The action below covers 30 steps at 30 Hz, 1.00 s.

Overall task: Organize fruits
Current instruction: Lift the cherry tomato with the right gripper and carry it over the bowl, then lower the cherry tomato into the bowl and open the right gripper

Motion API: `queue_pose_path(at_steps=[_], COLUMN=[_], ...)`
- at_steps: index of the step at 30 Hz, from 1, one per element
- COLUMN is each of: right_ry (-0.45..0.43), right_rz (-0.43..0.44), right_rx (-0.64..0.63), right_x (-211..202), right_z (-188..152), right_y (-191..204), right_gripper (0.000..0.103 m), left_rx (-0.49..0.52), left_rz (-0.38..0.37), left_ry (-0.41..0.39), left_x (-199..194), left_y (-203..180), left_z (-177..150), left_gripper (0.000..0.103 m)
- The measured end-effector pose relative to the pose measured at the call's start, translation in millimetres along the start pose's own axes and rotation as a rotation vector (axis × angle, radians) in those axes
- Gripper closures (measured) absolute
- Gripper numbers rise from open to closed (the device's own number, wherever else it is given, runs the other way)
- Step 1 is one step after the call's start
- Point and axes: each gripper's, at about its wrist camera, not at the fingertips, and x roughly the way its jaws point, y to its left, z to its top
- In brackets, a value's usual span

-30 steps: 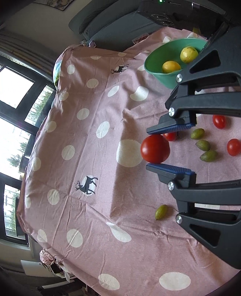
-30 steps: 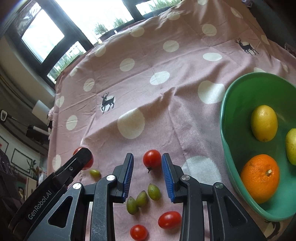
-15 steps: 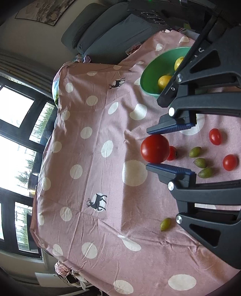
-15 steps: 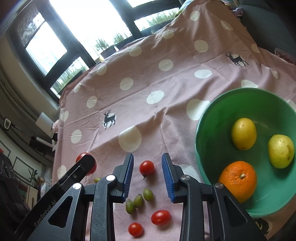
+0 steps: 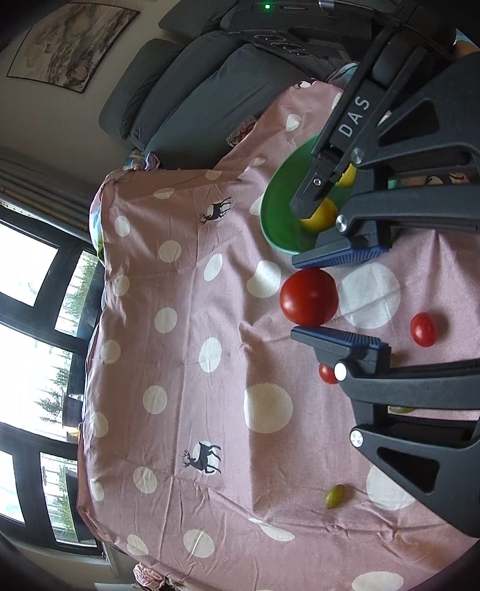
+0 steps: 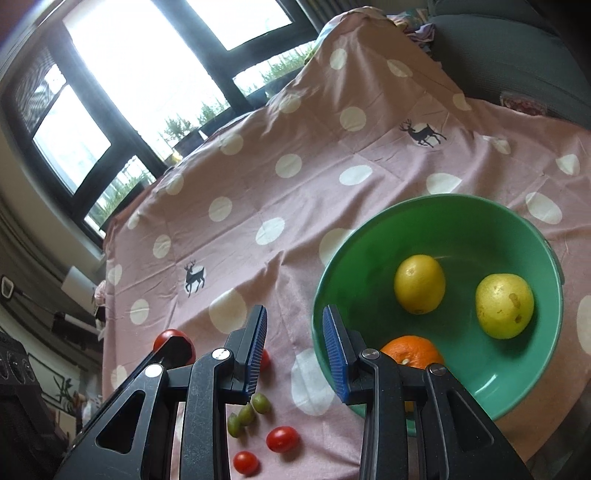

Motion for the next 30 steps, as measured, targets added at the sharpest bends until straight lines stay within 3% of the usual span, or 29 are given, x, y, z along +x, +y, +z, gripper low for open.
queue_pose_path(at_steps=[16, 30], right_ry=[-0.042, -0.002], right_rz=[-0.135, -0.197], right_rx=[0.094, 0.204], right_x=[-14.6, -10.3], right_z=[7.3, 7.8], right_y=[-37.3, -73.9], right_gripper=[0.068, 0.068], left_rx=[0.031, 0.054], left_rz=[-0.125, -0.212], left_ry=[0.083, 0.190], left_x=[35.3, 72.9], left_y=[-33.3, -57.5], left_z=[-9.2, -23.0], left_gripper=[0.072, 0.072])
